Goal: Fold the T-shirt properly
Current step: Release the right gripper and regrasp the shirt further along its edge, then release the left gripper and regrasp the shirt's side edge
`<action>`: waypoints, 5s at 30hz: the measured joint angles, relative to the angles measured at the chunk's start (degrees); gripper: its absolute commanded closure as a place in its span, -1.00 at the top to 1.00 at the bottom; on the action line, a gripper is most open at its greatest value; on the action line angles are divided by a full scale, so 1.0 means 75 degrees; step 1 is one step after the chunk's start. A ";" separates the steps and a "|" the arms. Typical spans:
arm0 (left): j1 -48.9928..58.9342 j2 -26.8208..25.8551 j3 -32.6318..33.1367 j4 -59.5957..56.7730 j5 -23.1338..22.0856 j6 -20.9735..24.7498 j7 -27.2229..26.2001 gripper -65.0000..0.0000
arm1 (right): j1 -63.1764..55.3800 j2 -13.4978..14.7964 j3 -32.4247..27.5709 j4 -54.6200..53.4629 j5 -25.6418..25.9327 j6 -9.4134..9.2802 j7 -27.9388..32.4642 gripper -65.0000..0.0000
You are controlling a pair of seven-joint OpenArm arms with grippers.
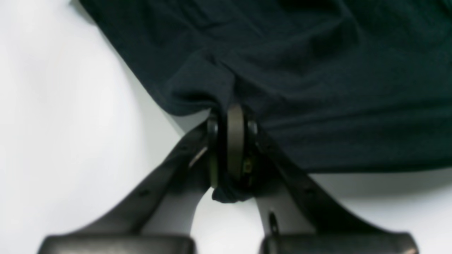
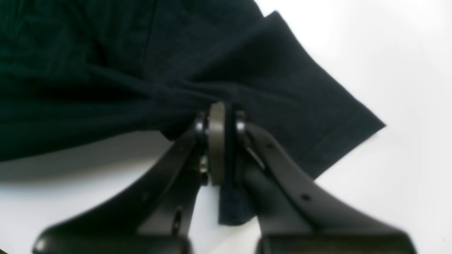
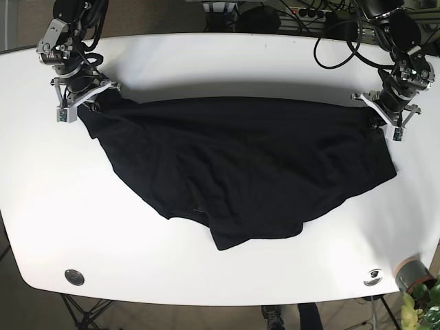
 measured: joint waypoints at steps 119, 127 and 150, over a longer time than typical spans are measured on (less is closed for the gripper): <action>-0.0152 -0.0338 -0.0017 0.0195 0.0029 0.0017 0.0580 0.00 | 0.5831 0.0991 -0.5782 -0.8373 0.0058 -0.0070 0.4555 -0.92; -0.0087 -0.0335 -0.0026 0.0883 -0.0003 0.0015 0.0935 0.21 | 0.5729 0.1105 -0.5770 -0.8349 0.0137 0.0009 0.4639 -0.92; -0.0644 -0.0988 -0.2305 0.0093 -0.1032 -0.0525 0.2398 0.20 | 0.5700 0.1105 -0.5767 -0.8314 0.0146 -0.0015 0.4639 -0.92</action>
